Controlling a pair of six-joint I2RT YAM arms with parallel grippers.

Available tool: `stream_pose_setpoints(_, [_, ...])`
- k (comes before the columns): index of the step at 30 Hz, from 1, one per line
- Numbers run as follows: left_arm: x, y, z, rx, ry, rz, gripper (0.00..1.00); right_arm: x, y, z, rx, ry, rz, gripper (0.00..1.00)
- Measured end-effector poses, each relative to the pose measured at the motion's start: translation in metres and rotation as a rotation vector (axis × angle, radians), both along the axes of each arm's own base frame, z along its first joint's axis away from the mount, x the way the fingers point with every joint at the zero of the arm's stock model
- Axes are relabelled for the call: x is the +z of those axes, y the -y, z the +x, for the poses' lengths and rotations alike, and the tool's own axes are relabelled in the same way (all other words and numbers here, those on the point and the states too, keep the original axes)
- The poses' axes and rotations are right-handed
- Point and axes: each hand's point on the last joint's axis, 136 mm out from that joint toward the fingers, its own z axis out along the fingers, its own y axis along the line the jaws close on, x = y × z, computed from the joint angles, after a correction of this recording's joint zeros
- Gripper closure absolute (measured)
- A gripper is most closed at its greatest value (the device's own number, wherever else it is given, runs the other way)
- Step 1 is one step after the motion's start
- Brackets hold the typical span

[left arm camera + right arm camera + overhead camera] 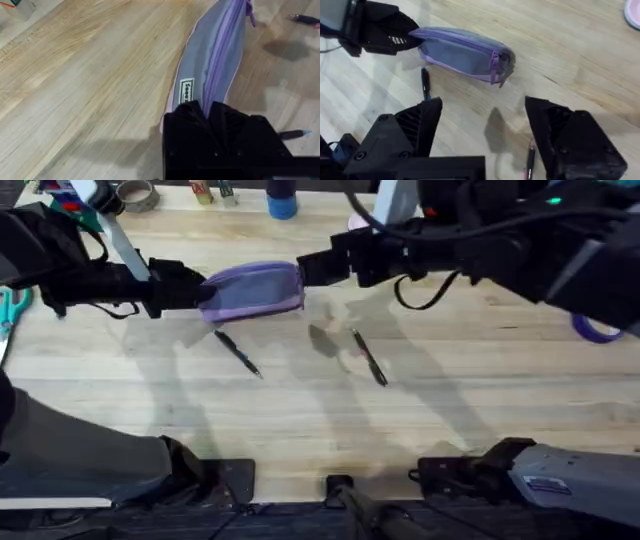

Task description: Unzip the bag, pick up the pens from the table one at a time and place them inside, then zip the bag closed.

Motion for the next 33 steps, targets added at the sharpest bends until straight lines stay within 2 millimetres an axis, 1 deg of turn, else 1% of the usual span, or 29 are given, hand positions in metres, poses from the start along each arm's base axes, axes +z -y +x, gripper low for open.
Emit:
stream_pose_setpoints(23, [0.0,0.0,0.0,0.0,0.0,0.0,0.959,-0.058,-0.021,0.026,0.007,-0.061,-0.036,0.006])
stream_pose_setpoints(29, [0.0,0.0,0.0,0.0,0.0,0.0,0.959,-0.07,-0.028,0.034,0.012,-0.055,-0.033,0.006])
stream_pose_setpoints(33, [0.0,0.0,0.0,0.0,0.0,0.0,0.959,-0.073,-0.032,0.04,0.012,-0.043,-0.025,0.006])
